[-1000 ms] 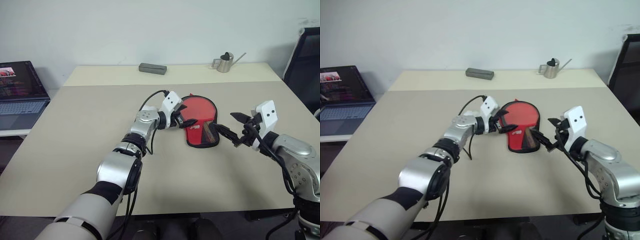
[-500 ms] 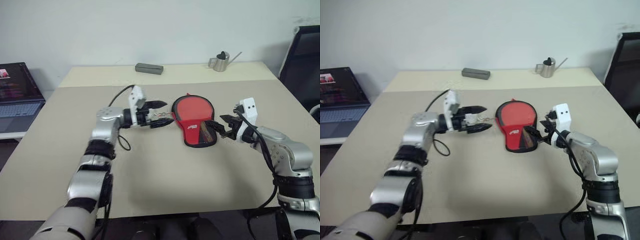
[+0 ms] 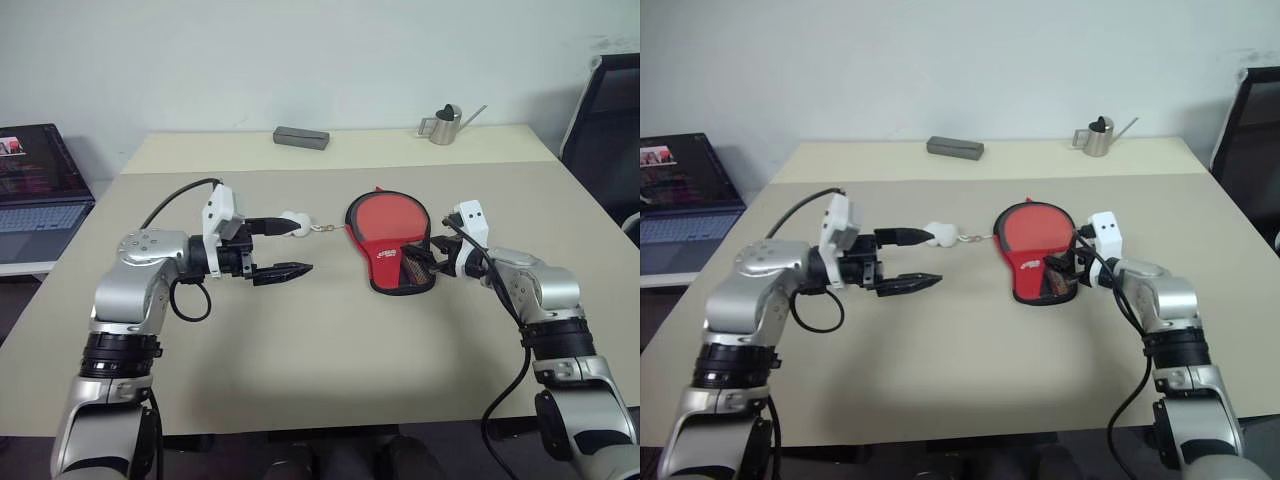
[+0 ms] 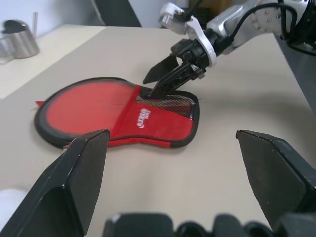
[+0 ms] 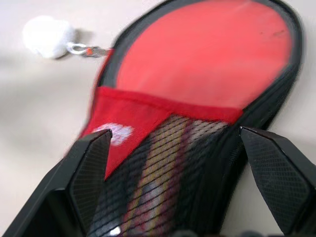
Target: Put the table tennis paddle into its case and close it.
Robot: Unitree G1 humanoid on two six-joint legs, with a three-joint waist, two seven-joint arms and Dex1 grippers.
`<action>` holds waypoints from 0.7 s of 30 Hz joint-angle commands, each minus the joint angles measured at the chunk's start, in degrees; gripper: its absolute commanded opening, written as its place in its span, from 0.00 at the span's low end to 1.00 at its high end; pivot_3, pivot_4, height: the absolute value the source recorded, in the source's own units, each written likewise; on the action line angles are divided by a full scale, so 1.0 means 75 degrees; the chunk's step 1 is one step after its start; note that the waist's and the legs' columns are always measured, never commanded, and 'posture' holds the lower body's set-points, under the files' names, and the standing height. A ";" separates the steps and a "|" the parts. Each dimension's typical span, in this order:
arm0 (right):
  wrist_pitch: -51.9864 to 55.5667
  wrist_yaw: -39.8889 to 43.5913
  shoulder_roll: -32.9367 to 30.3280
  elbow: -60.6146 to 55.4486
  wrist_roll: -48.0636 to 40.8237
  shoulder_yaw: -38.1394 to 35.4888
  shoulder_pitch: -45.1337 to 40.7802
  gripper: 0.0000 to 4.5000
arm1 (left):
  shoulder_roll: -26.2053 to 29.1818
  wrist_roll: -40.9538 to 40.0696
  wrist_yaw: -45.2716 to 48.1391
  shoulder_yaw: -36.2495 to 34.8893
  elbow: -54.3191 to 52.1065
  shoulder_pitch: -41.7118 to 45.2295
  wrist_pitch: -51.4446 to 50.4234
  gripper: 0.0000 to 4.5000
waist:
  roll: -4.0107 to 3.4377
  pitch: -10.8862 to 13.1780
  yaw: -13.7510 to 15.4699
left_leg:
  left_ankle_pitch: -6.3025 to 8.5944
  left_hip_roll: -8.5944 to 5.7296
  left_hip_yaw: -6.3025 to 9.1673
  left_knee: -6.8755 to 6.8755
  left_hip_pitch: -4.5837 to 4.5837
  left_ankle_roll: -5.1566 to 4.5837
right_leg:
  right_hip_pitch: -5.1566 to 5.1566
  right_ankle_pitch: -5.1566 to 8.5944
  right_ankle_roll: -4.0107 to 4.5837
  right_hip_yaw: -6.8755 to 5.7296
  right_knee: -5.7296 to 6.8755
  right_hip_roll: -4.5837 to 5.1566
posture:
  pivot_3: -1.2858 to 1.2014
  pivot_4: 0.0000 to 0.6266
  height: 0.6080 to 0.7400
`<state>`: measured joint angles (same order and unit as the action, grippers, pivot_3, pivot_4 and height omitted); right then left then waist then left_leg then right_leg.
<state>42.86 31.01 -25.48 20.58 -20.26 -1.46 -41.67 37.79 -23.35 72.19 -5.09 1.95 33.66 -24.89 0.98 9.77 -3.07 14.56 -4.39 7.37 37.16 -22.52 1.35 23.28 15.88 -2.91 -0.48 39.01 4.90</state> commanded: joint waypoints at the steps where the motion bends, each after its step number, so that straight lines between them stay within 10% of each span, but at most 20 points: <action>1: -0.0514 0.0094 0.0018 0.0547 0.0249 -0.0076 -0.0394 1.00 | 0.0277 -0.0268 -0.0250 -0.0347 -0.0382 -0.0064 -0.0125 0.99 | 0.0000 0.0000 -0.0002 | 0.0000 0.0001 0.0000 -0.0001 0.0000 0.0000 | 0.0000 0.0000 0.0000 0.0000 0.0000 0.0000 | 0.52 0.24 1.00; 14: -0.0574 0.0442 0.0200 0.1630 0.0736 0.0194 -0.0810 1.00 | 0.0498 -0.0465 -0.0645 -0.0336 -0.0431 -0.0192 -0.0110 0.99 | 0.0000 0.0000 -0.0021 | 0.0000 0.0003 -0.0002 -0.0002 0.0002 0.0001 | 0.0000 0.0000 0.0000 0.0003 -0.0001 0.0000 | 0.52 0.24 1.00; 21: -0.0260 0.0279 0.0405 0.2479 0.1058 0.0281 -0.1102 0.51 | 0.0584 -0.0461 -0.0716 -0.0354 -0.0465 -0.0297 -0.0055 1.00 | 0.0004 -0.0003 -0.0036 | -0.0001 0.0007 -0.0007 -0.0002 0.0014 0.0002 | -0.0005 -0.0002 0.0004 0.0008 0.0002 -0.0001 | 0.52 0.24 1.00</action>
<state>39.48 33.65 -22.63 37.08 -14.02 -0.46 -50.16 40.95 -25.96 66.93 -6.42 0.30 31.45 -25.91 1.01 9.74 -3.34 14.56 -4.34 7.31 37.15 -22.40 1.36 23.22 15.85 -2.88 -0.40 39.02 4.89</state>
